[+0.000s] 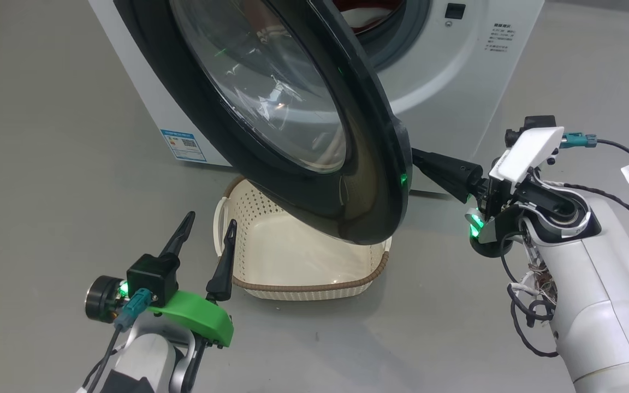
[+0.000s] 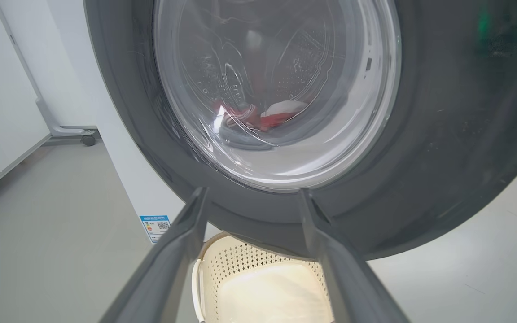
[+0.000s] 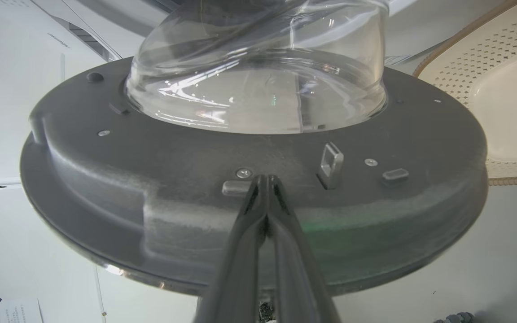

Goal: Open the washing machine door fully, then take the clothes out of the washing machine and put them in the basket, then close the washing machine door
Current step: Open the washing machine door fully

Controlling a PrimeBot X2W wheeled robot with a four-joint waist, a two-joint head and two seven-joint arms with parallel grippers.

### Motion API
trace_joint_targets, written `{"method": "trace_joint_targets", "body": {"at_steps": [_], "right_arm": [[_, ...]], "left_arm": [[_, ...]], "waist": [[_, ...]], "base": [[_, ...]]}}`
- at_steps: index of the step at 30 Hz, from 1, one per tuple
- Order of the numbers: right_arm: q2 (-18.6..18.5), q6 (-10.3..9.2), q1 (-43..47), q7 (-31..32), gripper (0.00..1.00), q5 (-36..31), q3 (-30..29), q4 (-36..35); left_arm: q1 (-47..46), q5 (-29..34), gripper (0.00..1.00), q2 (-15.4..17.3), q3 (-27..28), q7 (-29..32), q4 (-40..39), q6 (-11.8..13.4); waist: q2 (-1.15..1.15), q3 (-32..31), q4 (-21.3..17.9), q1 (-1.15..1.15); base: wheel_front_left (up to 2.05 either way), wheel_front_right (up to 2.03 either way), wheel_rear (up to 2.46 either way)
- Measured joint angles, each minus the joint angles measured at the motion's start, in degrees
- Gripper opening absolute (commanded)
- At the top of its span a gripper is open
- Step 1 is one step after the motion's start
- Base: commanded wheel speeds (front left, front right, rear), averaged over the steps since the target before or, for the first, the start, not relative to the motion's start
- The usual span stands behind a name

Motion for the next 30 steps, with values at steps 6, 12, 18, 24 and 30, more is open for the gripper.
{"method": "trace_joint_targets", "body": {"at_steps": [6,12,18,24,30], "right_arm": [[0.00,-0.01,1.60,-0.08,0.00,0.11,1.62,-1.21],[0.01,-0.01,3.39,0.02,0.00,1.45,3.52,-2.43],[0.05,-0.01,4.83,0.70,0.00,3.78,7.10,-4.95],[0.18,0.00,6.58,0.68,0.00,5.91,9.71,-6.83],[0.24,0.00,7.95,0.04,0.00,7.05,12.21,-8.23]], "left_arm": [[0.20,0.00,1.00,0.00,0.02,0.00,0.12,0.00],[0.42,-0.01,1.00,0.01,0.08,0.00,0.40,0.00],[1.12,-0.03,1.00,0.00,0.03,0.00,0.87,0.01],[1.38,-0.05,1.00,0.00,-0.02,0.00,1.33,0.01],[1.66,-0.19,1.00,0.01,-0.08,0.00,1.64,0.02]], "waist": [[0.00,-0.51,1.48,0.00],[0.00,-1.14,2.81,0.00],[0.00,-1.87,4.19,0.00],[0.00,-2.44,5.56,0.00],[0.00,-2.93,7.23,0.00]], "base": [[0.00,0.00,0.00],[0.00,0.00,0.00],[0.00,0.00,0.00],[0.00,0.00,0.00],[0.00,0.00,0.00]]}}
